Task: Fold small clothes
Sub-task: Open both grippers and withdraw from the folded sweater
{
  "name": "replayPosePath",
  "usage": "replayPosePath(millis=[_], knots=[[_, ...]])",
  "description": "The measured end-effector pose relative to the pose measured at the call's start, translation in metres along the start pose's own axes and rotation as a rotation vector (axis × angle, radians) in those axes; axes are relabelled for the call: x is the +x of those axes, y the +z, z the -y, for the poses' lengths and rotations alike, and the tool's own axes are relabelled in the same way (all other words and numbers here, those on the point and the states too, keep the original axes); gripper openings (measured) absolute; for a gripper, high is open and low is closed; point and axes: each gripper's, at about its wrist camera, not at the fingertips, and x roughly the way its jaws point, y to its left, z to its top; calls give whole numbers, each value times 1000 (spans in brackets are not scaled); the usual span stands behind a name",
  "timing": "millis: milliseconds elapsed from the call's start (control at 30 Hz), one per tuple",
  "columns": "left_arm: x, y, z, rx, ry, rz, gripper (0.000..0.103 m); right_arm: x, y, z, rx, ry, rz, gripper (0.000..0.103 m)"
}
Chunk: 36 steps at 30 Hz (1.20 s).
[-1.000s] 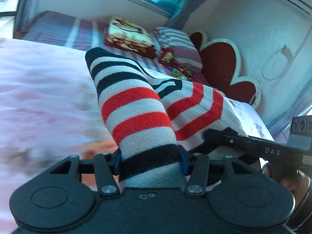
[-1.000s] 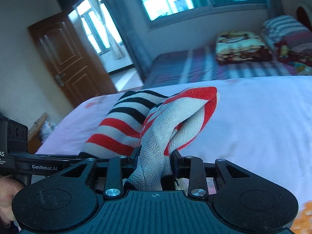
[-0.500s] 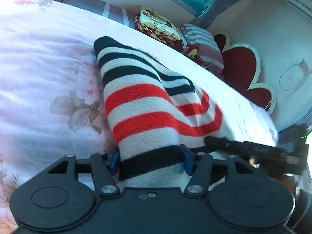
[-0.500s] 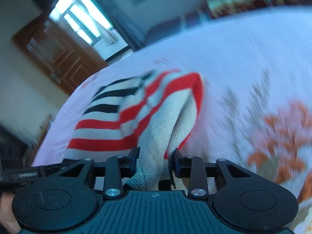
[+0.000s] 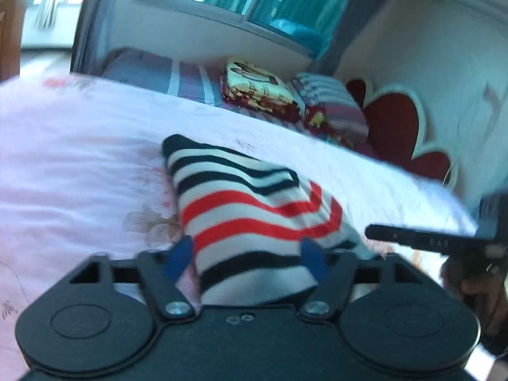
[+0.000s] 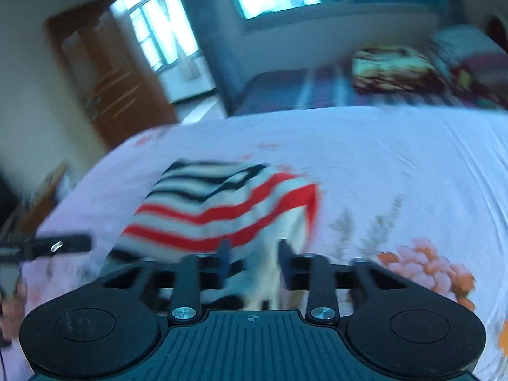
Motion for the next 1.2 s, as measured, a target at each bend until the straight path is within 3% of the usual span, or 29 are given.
replayPosePath(millis=[67,167,233,367,433,533,600,667,800,1000,1200], knots=[[11,-7,18,82,39,-28,34,9,-8,-17,-94,-12,-28,14],[27,-19,23,116,97,-70,41,29,-27,-25,-154,-78,-85,10],[29,-22,21,101,100,-57,41,24,-51,-23,-185,-141,-103,7],[26,-24,27,164,141,-54,41,26,-55,-19,-153,-150,-91,7],[27,-25,28,158,148,-51,43,23,-53,-24,-143,-167,-88,7],[6,-25,31,135,173,-43,44,-15,-50,-42,-148,-178,-37,7],[-9,-31,33,114,192,-40,55,-34,-55,-53,-165,-154,-29,7],[-15,-40,34,94,204,-52,55,-42,-65,-63,-188,-136,-47,7],[-1,-57,34,74,226,-115,57,-15,-88,-65,-230,-205,-148,7],[10,-65,31,63,250,-119,66,-6,-95,-54,-172,-198,-148,7],[8,-66,37,68,267,-121,66,-8,-93,-56,-150,-200,-147,7]])
